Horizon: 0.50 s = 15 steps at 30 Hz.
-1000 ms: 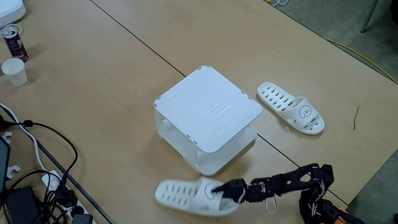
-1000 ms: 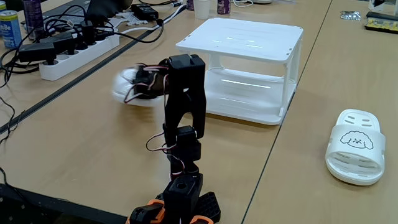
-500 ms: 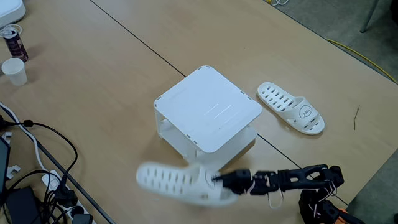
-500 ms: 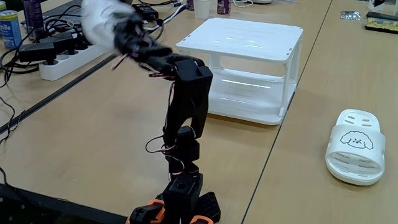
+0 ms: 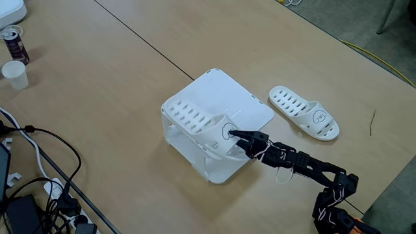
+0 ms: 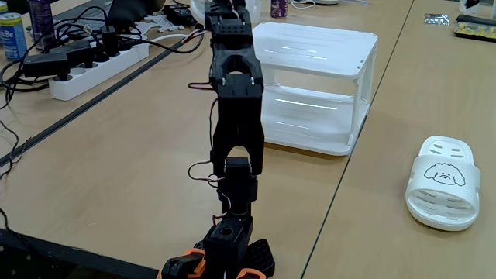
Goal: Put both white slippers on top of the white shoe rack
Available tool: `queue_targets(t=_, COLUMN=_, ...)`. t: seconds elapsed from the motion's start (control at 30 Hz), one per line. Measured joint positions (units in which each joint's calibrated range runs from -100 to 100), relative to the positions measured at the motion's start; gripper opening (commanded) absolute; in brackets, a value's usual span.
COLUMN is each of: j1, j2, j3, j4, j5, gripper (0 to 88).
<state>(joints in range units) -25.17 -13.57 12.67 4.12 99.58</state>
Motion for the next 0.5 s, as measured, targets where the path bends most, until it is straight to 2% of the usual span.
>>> queue_targets(t=0.5, j1=5.6, j2=19.2, j3=-16.1, j4=0.9, j5=0.0, gripper=0.8)
